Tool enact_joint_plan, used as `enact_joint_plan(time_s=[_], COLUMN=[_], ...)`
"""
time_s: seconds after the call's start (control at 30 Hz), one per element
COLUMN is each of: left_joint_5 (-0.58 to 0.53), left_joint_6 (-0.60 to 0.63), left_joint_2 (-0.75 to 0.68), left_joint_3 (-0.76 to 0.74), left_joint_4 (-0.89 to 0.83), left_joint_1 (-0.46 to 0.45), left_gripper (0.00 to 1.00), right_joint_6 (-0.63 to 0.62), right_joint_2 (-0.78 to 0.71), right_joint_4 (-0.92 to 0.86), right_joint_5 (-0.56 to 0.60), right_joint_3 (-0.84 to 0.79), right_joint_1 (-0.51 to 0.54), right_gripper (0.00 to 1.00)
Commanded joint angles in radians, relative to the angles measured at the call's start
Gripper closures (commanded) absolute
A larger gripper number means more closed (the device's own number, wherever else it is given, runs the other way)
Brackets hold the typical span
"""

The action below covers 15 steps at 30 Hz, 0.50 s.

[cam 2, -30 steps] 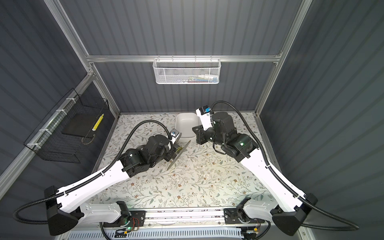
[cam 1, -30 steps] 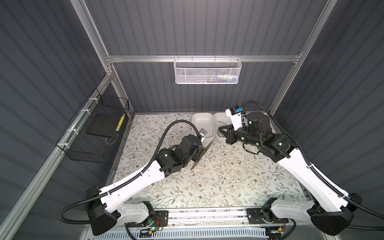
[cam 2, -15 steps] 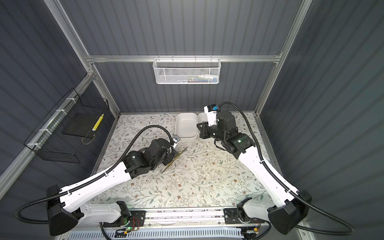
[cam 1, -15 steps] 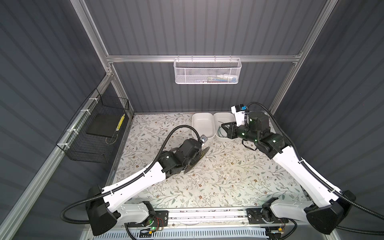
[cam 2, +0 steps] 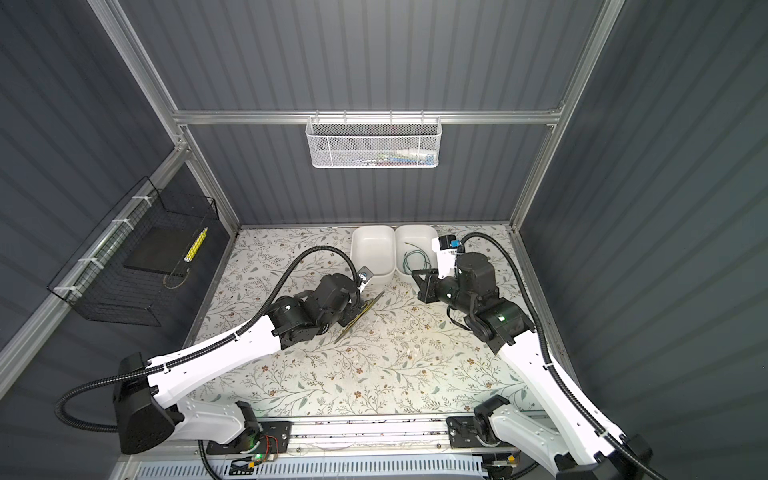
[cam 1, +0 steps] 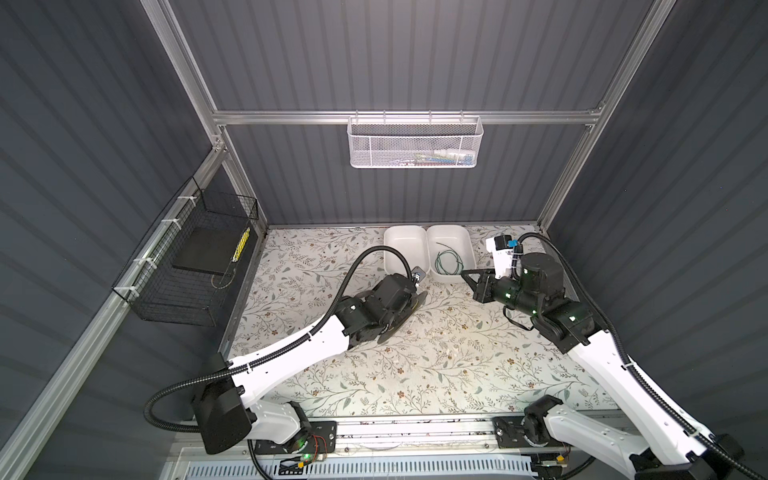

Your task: Wrap the cables

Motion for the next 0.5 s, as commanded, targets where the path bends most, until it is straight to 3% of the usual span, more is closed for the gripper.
enact_joint_plan(time_s=[0.0,0.2,0.47], left_joint_5=[-0.003,-0.035,-0.284], left_joint_6=[-0.042,-0.057,0.071], left_joint_2=[0.012,0.032,0.153], left_joint_3=[-0.032,-0.059,-0.102], left_joint_4=[0.057,0.093,0.210], left_joint_1=[-0.026,-0.084,-0.262], left_gripper=[1.00,1.00,1.00], right_joint_6=[0.016,0.022,0.053], right_joint_2=[-0.021,-0.059,-0.141], right_joint_4=[0.010,0.000,-0.002], right_joint_5=[-0.032,-0.034,-0.031], right_joint_3=[-0.011,-0.038,-0.118], right_joint_1=[-0.005,-0.007,-0.008], right_gripper=[1.00,1.00,1.00])
